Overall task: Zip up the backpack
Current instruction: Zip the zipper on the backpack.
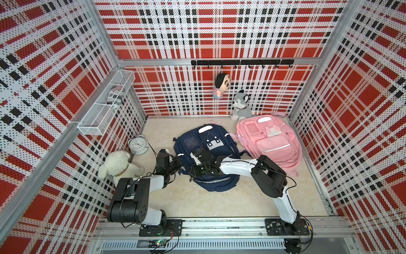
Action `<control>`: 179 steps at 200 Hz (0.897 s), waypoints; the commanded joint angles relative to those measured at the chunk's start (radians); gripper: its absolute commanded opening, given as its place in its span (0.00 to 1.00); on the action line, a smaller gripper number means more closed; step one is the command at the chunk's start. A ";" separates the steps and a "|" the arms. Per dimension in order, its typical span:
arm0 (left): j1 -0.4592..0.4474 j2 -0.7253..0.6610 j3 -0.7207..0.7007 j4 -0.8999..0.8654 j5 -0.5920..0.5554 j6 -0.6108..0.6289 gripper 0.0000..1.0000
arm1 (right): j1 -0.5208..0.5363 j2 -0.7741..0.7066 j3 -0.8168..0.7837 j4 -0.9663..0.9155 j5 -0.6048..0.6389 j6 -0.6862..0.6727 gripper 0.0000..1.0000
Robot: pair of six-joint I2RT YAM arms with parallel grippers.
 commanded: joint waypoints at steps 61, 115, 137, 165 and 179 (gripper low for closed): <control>0.014 -0.002 0.007 0.029 -0.017 0.019 0.00 | -0.041 -0.032 -0.050 0.022 0.014 0.010 0.18; 0.014 -0.002 0.008 0.029 -0.019 0.021 0.00 | -0.045 -0.032 -0.055 0.029 0.008 0.014 0.12; 0.016 0.001 0.007 0.029 -0.021 0.022 0.00 | -0.046 -0.036 -0.059 0.029 0.008 0.012 0.10; 0.016 0.005 0.010 0.027 -0.025 0.027 0.00 | -0.046 -0.045 -0.060 0.024 0.006 0.001 0.08; 0.016 0.009 0.013 0.023 -0.031 0.032 0.00 | -0.048 -0.051 -0.056 0.017 0.005 -0.006 0.07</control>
